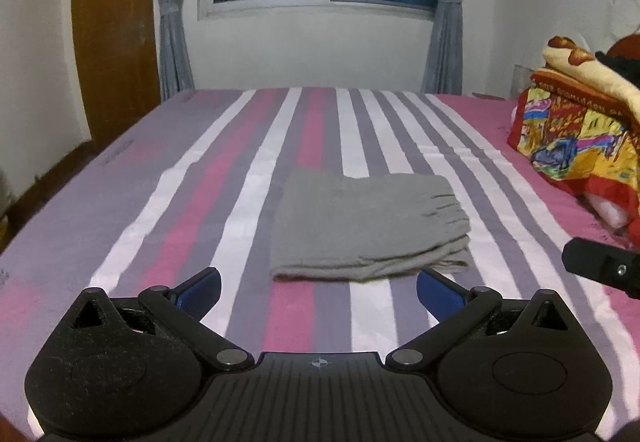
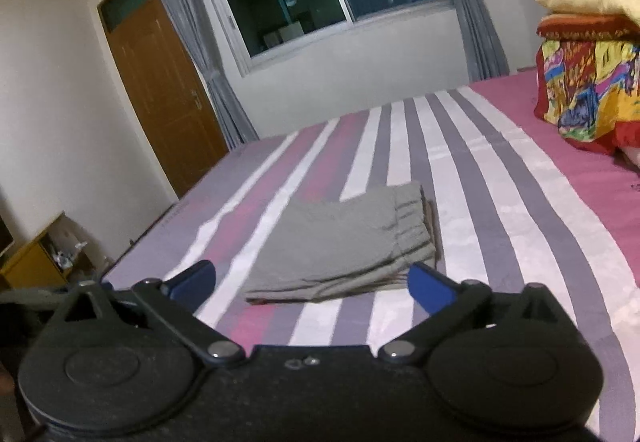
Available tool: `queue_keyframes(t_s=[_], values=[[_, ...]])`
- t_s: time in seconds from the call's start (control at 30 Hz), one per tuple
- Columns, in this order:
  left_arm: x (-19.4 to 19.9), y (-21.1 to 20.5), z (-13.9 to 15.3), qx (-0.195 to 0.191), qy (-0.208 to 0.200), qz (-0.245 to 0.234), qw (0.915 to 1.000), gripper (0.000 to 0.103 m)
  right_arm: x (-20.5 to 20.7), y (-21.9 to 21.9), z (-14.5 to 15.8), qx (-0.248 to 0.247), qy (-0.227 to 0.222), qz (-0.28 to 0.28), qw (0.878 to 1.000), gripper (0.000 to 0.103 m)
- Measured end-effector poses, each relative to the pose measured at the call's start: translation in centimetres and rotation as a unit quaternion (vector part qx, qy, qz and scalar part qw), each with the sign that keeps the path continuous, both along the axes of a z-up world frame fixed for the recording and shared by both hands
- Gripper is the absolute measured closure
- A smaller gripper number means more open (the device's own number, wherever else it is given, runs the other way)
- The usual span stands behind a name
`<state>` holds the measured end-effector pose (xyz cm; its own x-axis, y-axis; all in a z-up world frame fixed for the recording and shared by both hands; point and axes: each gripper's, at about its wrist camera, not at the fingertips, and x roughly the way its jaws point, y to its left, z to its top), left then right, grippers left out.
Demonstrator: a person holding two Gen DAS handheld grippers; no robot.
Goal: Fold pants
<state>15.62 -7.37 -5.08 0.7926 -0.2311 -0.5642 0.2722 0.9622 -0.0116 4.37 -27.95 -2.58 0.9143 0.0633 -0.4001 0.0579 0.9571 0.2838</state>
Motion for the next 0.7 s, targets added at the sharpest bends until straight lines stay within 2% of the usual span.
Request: queue_keyframes(t_s=[0.13, 0.23, 0.37, 0.7], values=[[-1.9, 0.4, 0.7, 0.005, -0.013, 0.013, 0.9998, 0.0, -1.5, 1.5, 1.5, -0.017, 0.012, -0.032, 0.999, 0.0], [-2.8, 0.1, 1.0, 0.021, -0.022, 0.014, 0.9994, 0.0, -2.4, 1.8, 2.2, -0.048, -0.006, -0.053, 0.997, 0.0], [-3.3, -0.2, 1.3, 0.018, -0.019, 0.011, 0.9996, 0.0, -3.1, 1.7, 2.8, -0.09, -0.016, -0.093, 0.991, 0.0], [-4.3, -1.1, 1.4, 0.024, -0.028, -0.001, 0.9993, 0.0, -2.7, 1.3, 2.5, -0.1, -0.006, -0.094, 0.991, 0.0]])
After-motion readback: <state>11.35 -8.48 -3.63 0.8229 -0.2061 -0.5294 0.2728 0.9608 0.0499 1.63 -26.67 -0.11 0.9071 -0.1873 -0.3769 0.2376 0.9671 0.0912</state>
